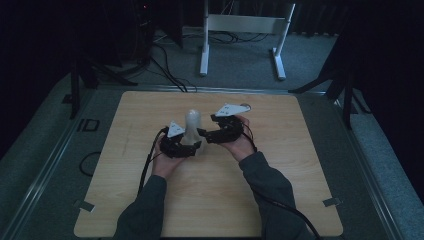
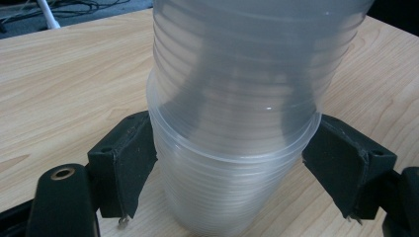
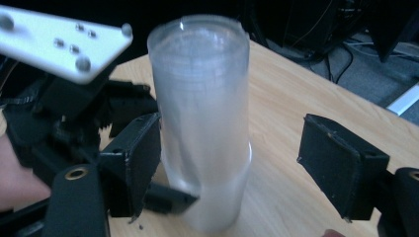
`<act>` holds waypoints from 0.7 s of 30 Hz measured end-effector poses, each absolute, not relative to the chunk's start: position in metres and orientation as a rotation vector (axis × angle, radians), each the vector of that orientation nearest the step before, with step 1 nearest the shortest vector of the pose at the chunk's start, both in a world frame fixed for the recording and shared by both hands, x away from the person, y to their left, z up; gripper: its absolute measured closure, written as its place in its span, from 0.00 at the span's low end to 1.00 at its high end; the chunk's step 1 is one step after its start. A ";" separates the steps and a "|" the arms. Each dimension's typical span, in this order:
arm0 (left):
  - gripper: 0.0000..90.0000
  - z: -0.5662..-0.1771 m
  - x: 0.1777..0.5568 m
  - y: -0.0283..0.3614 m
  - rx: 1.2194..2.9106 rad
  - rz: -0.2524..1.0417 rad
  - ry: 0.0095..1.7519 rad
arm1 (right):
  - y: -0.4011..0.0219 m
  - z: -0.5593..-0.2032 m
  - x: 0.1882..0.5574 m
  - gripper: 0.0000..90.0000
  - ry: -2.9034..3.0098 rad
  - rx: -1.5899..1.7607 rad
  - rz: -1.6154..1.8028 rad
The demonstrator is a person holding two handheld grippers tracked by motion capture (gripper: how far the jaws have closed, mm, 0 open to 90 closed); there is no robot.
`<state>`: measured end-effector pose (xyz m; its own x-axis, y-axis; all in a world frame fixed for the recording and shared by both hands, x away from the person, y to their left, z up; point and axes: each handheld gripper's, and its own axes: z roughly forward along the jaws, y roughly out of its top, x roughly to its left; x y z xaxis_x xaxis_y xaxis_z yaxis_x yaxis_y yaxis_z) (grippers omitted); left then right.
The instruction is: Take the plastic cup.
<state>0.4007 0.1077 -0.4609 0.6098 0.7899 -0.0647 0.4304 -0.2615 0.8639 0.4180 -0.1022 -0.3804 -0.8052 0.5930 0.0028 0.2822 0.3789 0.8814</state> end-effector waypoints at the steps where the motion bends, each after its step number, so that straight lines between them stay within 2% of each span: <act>1: 0.23 -0.461 0.401 0.107 1.893 0.479 0.974 | -0.100 -0.380 0.420 0.27 2.325 0.764 1.399; 21: 0.24 -0.462 0.402 0.102 1.912 0.502 0.955 | -0.071 -0.374 0.437 0.37 2.330 0.716 1.417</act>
<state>0.4025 0.1016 -0.4622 0.6172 0.7859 -0.0373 0.4149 -0.2848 0.8642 0.4374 -0.0711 -0.3738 -0.8228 0.5682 -0.0127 0.2500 0.3818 0.8898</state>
